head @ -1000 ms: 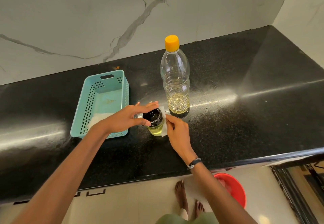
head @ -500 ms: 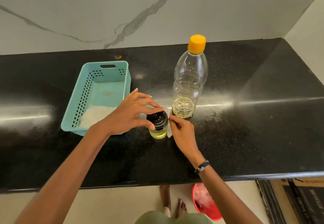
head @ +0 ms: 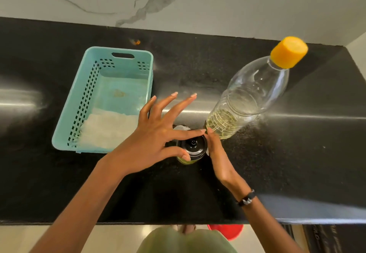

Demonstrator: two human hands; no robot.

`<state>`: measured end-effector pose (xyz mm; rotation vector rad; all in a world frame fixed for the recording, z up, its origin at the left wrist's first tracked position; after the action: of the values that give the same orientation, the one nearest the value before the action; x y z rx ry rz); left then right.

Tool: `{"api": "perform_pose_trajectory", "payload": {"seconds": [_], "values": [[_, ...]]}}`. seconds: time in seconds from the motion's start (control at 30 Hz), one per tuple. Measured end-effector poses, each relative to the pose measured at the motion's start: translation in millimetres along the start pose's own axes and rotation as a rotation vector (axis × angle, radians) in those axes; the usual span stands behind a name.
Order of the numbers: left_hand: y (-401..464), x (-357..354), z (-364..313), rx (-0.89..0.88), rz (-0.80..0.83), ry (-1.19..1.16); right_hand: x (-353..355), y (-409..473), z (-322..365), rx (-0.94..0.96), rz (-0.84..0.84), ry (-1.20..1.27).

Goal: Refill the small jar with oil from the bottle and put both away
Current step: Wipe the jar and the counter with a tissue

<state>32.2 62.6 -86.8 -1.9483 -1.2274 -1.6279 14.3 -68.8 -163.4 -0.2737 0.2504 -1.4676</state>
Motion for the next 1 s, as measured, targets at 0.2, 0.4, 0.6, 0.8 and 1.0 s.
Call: {"api": "perform_pose_trajectory", "payload": {"seconds": [0.2, 0.4, 0.6, 0.8, 1.0], "values": [[-1.3, -0.8, 0.4, 0.003, 0.011, 0.044, 7.2, 0.9, 7.7, -0.032, -0.026, 0.215], [-0.6, -0.9, 1.5, 0.025, 0.033, 0.014, -2.7, 26.8, -2.5, -0.133, -0.01, 0.033], [-2.1, -0.8, -0.2, 0.039, 0.041, 0.019, 1.9, 18.5, -7.0, -0.12, 0.037, 0.022], [-2.5, -1.0, 0.5, 0.028, 0.037, 0.021, -8.8, 25.9, 18.0, -0.12, 0.124, 0.095], [-3.2, -1.6, -0.1, 0.042, 0.061, -0.045, -16.7, 36.9, 10.4, -0.076, 0.224, -0.106]]}}
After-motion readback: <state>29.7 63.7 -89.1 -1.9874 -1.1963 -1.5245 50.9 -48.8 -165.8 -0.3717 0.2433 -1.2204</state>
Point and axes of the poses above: each hand's wrist, its own y-axis towards the middle knuckle, its own x-axis out of the back of the hand, z = x × y, the point moved 7 cm from there along y, towards the middle knuckle, and after that the axes turned 10 degrees about -z, right-handed, at the moved point
